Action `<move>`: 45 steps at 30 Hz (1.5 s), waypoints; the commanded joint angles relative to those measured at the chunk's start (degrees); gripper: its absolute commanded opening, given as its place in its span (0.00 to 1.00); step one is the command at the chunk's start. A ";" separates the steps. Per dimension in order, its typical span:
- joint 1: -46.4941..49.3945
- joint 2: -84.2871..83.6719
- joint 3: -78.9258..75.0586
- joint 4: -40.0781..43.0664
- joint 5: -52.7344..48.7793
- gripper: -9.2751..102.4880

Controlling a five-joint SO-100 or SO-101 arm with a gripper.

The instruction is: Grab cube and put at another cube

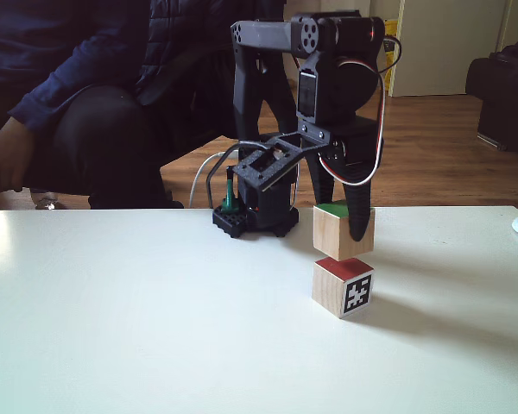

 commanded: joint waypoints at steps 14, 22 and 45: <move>-1.23 -3.69 0.44 -3.52 0.62 0.26; -1.93 -5.89 -0.70 -2.64 1.23 0.34; -6.24 2.02 -12.66 10.55 4.66 0.46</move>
